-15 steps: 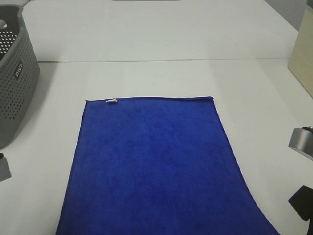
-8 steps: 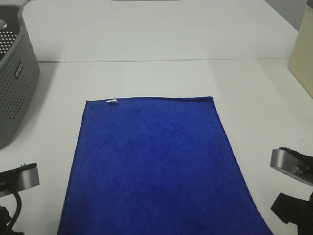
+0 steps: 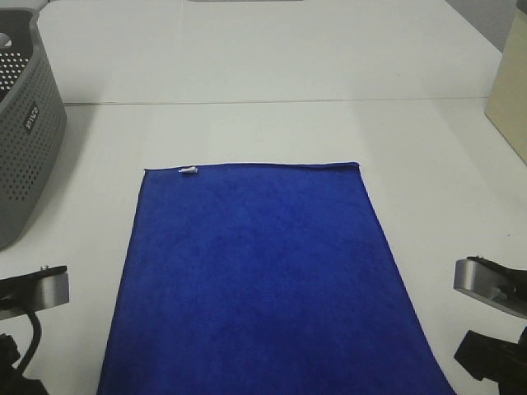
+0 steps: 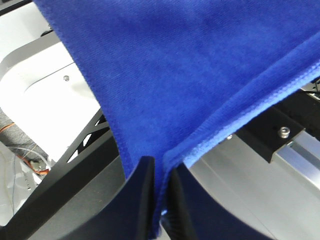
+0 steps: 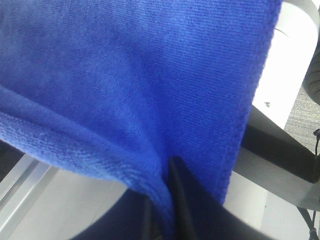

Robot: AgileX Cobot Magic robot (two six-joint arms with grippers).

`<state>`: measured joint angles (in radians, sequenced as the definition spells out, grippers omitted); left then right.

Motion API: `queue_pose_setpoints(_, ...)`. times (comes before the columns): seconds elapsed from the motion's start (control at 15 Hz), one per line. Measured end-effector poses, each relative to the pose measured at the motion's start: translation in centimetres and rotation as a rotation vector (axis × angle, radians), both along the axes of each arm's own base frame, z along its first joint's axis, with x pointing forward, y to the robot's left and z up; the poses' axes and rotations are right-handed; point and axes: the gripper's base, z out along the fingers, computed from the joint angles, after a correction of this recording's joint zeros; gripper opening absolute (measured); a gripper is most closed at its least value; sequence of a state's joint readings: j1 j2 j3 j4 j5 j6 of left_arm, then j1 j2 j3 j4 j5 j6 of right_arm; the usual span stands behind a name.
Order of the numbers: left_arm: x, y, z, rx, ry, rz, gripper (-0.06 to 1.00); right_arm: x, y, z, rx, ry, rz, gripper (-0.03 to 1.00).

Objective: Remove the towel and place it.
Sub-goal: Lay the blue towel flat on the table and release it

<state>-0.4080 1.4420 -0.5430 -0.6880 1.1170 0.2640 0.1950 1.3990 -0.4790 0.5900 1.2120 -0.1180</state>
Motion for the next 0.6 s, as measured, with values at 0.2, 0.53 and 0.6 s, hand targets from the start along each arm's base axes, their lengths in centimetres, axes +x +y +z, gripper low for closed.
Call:
queue_pose_setpoints(0.2,-0.07,0.03,0.02,0.001,0.006,-0.006,0.15,0.0,-0.02,-0.01,-0.001,0.0,0.001,0.18)
queue_pose_setpoints(0.53,-0.13,0.16,-0.02,0.014,0.01,-0.016,0.43,-0.01,-0.02,-0.01,-0.01,0.007,-0.009,0.55)
queue_pose_setpoints(0.6,-0.14,0.15,-0.01,0.017,0.015,-0.008,0.54,-0.01,-0.02,-0.01,-0.015,0.011,-0.016,0.65)
